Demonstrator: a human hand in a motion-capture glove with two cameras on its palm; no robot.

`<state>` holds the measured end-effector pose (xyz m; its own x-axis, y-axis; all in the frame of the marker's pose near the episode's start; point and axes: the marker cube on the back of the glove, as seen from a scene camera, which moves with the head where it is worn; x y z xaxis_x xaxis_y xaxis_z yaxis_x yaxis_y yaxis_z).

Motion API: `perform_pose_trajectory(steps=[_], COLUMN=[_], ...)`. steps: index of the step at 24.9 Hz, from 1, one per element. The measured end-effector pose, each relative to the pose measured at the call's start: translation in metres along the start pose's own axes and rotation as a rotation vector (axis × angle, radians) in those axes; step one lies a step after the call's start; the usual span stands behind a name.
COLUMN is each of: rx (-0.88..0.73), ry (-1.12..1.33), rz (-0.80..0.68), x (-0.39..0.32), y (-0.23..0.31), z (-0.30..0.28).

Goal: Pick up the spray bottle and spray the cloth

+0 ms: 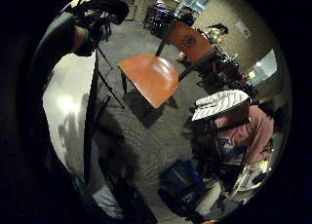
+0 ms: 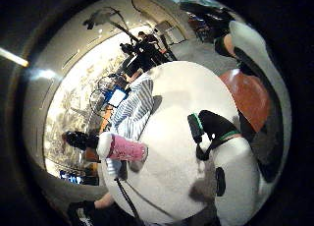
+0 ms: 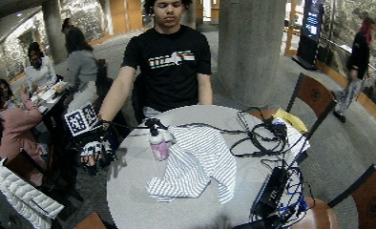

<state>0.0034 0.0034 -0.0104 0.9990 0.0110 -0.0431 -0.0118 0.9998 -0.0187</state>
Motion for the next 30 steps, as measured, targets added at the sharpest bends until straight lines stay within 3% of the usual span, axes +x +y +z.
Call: perform_pose_trajectory(steps=[14, 24, 30], rx=[-0.018, -0.07, -0.131], ry=[-0.081, -0.64, -0.988], rz=[-0.034, -0.165, -0.145], x=[-0.011, -0.079, -0.111], y=[0.006, 0.029, 0.043], z=[0.001, 0.006, 0.016])
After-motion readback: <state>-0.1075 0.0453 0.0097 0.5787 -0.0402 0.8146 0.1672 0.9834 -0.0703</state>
